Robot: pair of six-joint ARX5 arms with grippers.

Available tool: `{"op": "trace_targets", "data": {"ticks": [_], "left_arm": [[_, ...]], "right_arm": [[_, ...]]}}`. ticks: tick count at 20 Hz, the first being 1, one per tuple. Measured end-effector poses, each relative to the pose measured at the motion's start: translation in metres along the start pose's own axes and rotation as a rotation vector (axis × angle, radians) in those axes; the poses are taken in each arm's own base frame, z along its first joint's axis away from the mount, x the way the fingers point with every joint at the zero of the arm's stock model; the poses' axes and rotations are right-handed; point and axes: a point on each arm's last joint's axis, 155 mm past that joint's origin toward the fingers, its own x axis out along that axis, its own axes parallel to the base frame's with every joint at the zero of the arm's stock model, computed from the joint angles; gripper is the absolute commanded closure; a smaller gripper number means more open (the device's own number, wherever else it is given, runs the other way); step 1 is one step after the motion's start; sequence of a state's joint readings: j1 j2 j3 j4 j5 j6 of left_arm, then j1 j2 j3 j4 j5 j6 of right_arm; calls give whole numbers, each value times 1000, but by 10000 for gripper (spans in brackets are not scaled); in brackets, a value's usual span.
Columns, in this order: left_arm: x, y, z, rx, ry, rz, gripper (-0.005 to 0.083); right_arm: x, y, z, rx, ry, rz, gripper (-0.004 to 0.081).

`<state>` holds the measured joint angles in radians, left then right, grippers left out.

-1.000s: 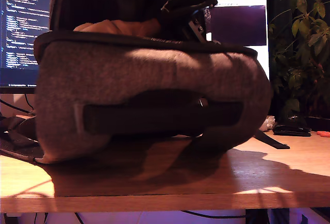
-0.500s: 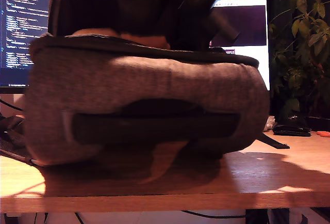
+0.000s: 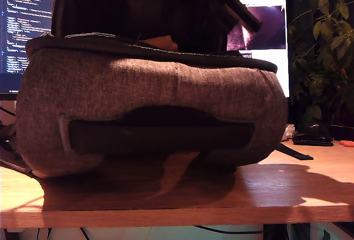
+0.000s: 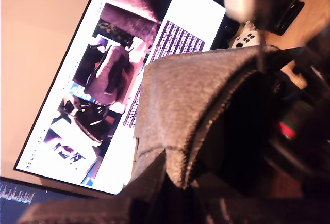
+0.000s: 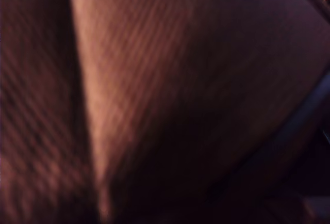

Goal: Pack the pair of socks inside the grey Google backpack

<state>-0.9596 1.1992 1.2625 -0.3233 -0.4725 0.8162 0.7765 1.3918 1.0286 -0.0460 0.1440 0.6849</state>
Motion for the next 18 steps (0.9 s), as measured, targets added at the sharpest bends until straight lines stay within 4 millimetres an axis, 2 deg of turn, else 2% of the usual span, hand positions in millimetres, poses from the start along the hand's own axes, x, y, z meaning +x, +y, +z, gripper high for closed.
{"op": "trace_targets", "data": {"ticks": [3, 7, 10, 13, 16, 18], "left_arm": [[0, -1, -1, 1, 1, -3, 798], [1, 1, -3, -2, 3, -2, 798], [2, 1, -3, -4, 2, -5, 798], [2, -2, -3, -8, 0, -21, 798], [1, -15, -8, -86, 9, -89, 798], [1, -24, -15, -135, 27, -137, 798]], "right_arm": [[-14, 5, -6, -114, 28, 1, 413], [-41, 0, -7, -181, 57, -35, 438], [-55, -21, -17, -220, 105, -127, 542], [-75, -53, -22, -346, 133, -287, 765], [-95, -79, -17, -417, 130, -423, 780], [-104, -85, -13, -455, 128, -448, 780]]}}
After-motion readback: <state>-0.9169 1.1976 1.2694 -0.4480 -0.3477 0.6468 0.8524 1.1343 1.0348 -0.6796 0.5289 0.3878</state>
